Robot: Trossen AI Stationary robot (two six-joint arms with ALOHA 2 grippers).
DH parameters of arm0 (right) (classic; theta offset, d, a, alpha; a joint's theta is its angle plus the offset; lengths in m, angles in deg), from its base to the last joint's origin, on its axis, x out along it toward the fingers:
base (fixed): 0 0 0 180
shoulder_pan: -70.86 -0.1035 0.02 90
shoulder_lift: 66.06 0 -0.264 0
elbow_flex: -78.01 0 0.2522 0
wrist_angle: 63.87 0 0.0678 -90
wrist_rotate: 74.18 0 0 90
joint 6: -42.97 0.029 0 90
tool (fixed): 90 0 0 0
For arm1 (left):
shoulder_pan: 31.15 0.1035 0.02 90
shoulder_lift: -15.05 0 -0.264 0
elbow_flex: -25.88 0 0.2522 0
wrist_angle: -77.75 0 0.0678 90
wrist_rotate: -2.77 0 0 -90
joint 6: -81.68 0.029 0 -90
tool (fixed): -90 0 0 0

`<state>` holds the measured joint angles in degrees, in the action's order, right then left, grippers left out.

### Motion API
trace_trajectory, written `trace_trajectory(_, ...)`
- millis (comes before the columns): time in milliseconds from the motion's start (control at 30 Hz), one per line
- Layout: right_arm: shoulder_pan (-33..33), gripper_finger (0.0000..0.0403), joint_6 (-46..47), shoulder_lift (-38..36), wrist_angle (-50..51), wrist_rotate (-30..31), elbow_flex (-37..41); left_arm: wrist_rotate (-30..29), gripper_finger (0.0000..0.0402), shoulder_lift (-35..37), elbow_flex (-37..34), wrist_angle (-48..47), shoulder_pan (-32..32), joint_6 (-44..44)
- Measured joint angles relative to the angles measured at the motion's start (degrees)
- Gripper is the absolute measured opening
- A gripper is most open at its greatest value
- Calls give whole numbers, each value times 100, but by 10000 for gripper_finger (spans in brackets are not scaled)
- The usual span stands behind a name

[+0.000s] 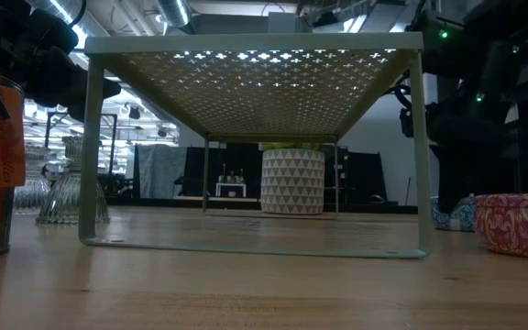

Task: Pick & Place candle stick holders
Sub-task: Put the blue patterned scented candle on the shelf

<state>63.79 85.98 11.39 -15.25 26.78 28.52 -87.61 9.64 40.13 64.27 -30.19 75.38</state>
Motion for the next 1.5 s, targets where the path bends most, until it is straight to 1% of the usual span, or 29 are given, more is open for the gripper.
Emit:
trace_trajectory(167, -1, 380, 201, 0, 6, -1, 0, 0, 6, 0, 0, 0, 1, 1)
trace_trajectory(300, -9, 380, 96, 0, 15, -52, 83, 0, 6, 0, 0, 0, 1, 1)
trace_trajectory(400, -11, 372, 4, 0, 10, -115, 188, 0, 6, 0, 0, 0, -1, 1)
trace_trajectory(500, -11, 355, 0, 0, -111, -193, 284, 0, 6, 0, 0, 1, 0, 1)
trace_trajectory(767, -11, 291, -40, -2, -259, -212, 343, 0, 6, 1, 0, 0, 0, 1)
trace_trajectory(933, -15, 291, -141, -4, -267, -237, 343, 0, 6, 2, 0, 0, 0, 1)
trace_trajectory(1067, -15, 292, -334, -104, -242, -374, 350, 0, 6, 0, 0, 0, 1, 1)
trace_trajectory(1500, -2, 298, -627, -857, -209, -367, 350, 0, 6, 0, 0, 0, 1, 1)
